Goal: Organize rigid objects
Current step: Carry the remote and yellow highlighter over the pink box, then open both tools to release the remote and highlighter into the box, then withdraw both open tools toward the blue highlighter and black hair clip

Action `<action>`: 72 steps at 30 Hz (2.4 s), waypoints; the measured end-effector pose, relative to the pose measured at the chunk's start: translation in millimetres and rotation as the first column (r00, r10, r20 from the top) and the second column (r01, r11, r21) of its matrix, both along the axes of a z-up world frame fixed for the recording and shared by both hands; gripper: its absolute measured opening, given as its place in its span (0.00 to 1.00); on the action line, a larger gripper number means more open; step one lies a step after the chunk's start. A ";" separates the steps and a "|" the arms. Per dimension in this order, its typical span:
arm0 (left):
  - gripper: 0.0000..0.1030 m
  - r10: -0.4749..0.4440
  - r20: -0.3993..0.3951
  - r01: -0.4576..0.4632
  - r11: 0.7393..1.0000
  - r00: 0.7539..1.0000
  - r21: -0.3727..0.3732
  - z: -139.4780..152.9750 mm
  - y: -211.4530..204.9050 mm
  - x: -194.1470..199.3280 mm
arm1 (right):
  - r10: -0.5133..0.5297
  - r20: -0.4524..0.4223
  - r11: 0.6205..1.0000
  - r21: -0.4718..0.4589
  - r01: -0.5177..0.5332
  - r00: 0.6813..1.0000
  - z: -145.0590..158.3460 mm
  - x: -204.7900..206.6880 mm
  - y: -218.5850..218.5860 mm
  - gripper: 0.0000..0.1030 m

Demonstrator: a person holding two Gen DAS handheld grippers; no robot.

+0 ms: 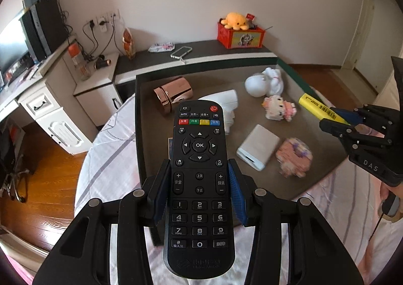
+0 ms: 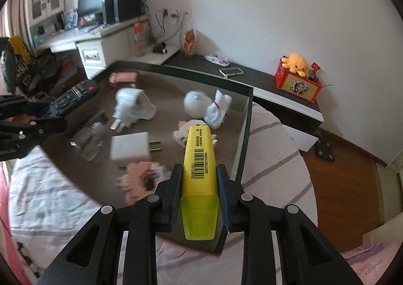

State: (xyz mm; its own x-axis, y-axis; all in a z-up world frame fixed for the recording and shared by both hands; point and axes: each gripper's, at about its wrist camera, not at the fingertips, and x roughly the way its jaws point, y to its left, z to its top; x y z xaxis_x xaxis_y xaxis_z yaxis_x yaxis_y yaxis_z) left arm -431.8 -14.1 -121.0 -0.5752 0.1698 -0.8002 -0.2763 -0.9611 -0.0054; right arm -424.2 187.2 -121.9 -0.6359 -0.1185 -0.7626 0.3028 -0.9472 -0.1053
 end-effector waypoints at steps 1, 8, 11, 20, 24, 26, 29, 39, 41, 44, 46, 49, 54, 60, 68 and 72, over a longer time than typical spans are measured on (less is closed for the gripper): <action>0.43 0.004 0.009 -0.004 1.000 1.000 0.002 -4.3 0.3 -5.8 | -0.005 0.006 1.000 0.015 0.005 1.000 -3.8 -5.3 -0.8 0.26; 0.43 0.044 0.053 -0.042 0.999 0.998 -0.029 -27.3 -2.3 -30.5 | -0.008 0.036 0.997 0.072 0.005 0.999 -18.1 -21.8 -3.4 0.26; 0.43 0.053 0.045 -0.052 0.998 0.998 -0.028 -27.7 -2.8 -34.7 | -0.005 0.047 0.996 0.088 0.001 0.999 -21.2 -26.1 -4.9 0.26; 0.43 0.063 0.049 -0.059 0.996 0.997 -0.072 -36.4 9.6 -47.0 | -0.006 0.059 0.994 0.113 0.000 0.998 -22.7 -35.4 -7.0 0.26; 0.44 0.063 0.046 -0.060 0.996 0.997 -0.059 -33.3 8.8 -43.5 | 0.001 0.057 0.993 0.114 -0.007 0.998 -23.1 -32.4 -5.7 0.26; 0.49 0.066 0.032 -0.064 0.996 0.997 -0.058 -29.6 7.4 -39.9 | 0.000 0.058 0.994 0.110 -0.006 0.998 -22.9 -32.3 -5.6 0.26; 0.60 0.063 0.011 -0.063 0.997 0.998 -0.048 -22.4 4.4 -33.6 | -0.001 0.059 0.993 0.114 -0.006 0.998 -23.0 -31.1 -6.2 0.27; 0.74 0.045 -0.024 -0.046 0.998 0.999 -0.042 -11.3 1.7 -5.4 | -0.006 0.046 0.996 0.091 0.001 0.999 -17.6 -14.3 -8.3 0.37; 0.75 0.048 -0.024 -0.049 0.998 0.999 -0.047 -10.6 2.8 0.9 | -0.018 0.026 0.995 0.101 0.016 1.000 -13.9 -7.8 -9.3 0.47; 0.83 0.051 -0.035 -0.052 0.998 0.998 -0.038 -5.8 -0.1 12.4 | -0.027 0.007 0.996 0.081 0.026 1.000 -6.5 1.3 -8.5 0.50; 0.85 0.060 -0.049 -0.062 0.998 0.997 -0.030 -0.7 -3.2 21.7 | -0.037 -0.009 0.997 0.071 0.037 0.999 -0.2 8.7 -7.7 0.60; 0.89 0.065 -0.060 -0.066 0.998 0.996 -0.015 6.1 -7.6 33.9 | -0.041 -0.038 0.998 0.056 0.043 0.998 8.3 20.6 -6.4 0.76; 0.93 0.077 -0.083 -0.077 0.997 0.994 0.007 16.5 -15.6 59.4 | -0.047 -0.058 0.999 -0.002 0.047 0.997 20.5 42.6 -3.6 0.77; 0.98 0.108 -0.134 -0.106 0.994 0.985 0.018 26.8 -23.1 97.7 | -0.033 -0.060 0.998 -0.053 0.029 0.998 22.4 73.6 -7.3 0.77; 0.99 0.152 -0.191 -0.145 0.988 0.970 0.053 33.8 -34.4 153.3 | -0.017 -0.065 0.990 -0.141 0.007 0.998 25.1 119.4 -11.8 0.77; 1.00 0.156 -0.203 -0.151 0.988 0.967 0.039 30.7 -36.7 178.2 | -0.017 -0.072 0.985 -0.174 0.004 0.997 27.9 139.1 -15.4 0.77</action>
